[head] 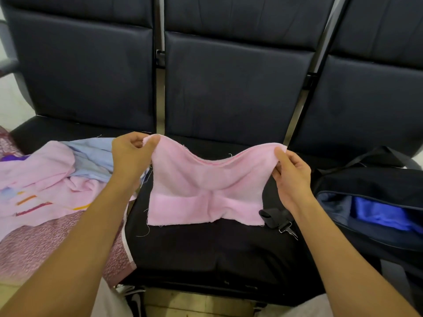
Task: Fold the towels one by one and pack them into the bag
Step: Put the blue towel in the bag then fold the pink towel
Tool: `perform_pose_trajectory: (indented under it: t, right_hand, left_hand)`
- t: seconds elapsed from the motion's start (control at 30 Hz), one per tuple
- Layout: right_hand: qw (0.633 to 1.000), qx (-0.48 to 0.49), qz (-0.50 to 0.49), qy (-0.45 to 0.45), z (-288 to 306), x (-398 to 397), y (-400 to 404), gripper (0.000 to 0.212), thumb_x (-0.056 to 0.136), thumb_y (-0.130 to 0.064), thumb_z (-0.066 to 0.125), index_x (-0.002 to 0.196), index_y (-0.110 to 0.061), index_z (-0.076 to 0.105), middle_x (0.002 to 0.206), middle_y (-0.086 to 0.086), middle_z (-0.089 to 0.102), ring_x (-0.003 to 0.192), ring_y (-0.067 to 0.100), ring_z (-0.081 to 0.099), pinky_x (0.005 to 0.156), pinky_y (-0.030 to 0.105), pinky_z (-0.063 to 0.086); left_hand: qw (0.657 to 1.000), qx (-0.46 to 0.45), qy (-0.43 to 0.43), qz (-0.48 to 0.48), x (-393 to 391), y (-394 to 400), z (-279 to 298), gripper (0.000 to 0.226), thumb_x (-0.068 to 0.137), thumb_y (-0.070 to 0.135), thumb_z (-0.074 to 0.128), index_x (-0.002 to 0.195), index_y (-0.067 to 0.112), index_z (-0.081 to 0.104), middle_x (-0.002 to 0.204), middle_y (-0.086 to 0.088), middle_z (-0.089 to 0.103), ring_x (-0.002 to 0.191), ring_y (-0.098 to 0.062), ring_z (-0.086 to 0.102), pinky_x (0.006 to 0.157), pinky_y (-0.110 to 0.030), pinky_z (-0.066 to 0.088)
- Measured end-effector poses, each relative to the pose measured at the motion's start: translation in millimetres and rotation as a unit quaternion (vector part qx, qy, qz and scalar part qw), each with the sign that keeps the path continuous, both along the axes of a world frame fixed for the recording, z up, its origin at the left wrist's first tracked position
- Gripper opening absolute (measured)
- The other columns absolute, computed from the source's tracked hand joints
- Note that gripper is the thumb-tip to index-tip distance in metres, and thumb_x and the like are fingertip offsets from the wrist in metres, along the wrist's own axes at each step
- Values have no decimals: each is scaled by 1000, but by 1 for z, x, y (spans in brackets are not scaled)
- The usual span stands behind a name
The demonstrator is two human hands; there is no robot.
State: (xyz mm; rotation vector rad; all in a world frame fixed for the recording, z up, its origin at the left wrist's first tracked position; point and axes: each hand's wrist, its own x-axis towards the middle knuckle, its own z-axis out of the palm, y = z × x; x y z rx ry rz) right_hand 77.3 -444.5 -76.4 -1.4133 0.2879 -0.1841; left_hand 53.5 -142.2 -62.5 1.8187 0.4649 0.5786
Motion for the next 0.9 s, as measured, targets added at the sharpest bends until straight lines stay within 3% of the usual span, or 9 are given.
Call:
perform_pose_trajectory:
  t: [0.13,0.27,0.4,0.57,0.67,0.8,0.9]
  right_hand:
    - [997,32,-70,30,1,6,-7,19,101,-25,56,86,-18,65,92,0,62,88,18,56,69,29,51]
    - [995,12,-64,73,-1,7,-7,22,101,-29,53,83,-21,62,90,1,63,87,20,57,70,34,50]
    - [990,33,-57,124,0,6,-5,17,99,-30,57,84,-23,61,98,5,64,92,23,59,89,44,54]
    - [996,47,-8,77,-3,1,1,14,98,-25,62,90,-16,68,103,8,64,96,22,60,92,40,54]
    - [998,41,24,44,-5,-2,10,16,97,-23,62,99,-10,71,97,6,67,93,21,61,86,35,55]
    - [996,-34,78,16,-5,-9,29,11,90,-25,70,97,-19,77,99,5,74,100,26,69,95,45,56]
    - [986,-90,138,5,-6,-17,42,10,88,-25,73,96,-24,78,98,-3,76,99,20,70,92,46,57]
  left_hand:
    - [997,-62,14,51,4,3,3,13,93,23,62,87,12,67,71,1,58,68,-9,52,74,-34,49]
    - [995,-63,66,42,6,1,4,17,94,28,61,86,12,66,80,-6,60,80,-18,54,80,-39,51]
    - [984,-147,92,41,2,-3,7,15,89,29,69,82,17,63,94,-10,63,87,-22,58,77,-36,53]
    - [975,-189,110,-40,-4,-16,8,17,88,17,69,102,7,68,97,-7,70,86,-20,68,63,-24,55]
    - [972,-181,112,-98,-7,-28,8,17,89,12,68,105,7,69,102,-9,70,94,-24,69,68,-28,58]
    - [967,-136,109,-183,-13,-51,4,11,89,10,68,99,14,69,97,-8,72,88,-20,71,65,-24,58]
    - [961,-111,125,-218,-17,-67,0,9,84,11,74,93,12,70,87,-9,74,80,-19,73,65,-26,59]
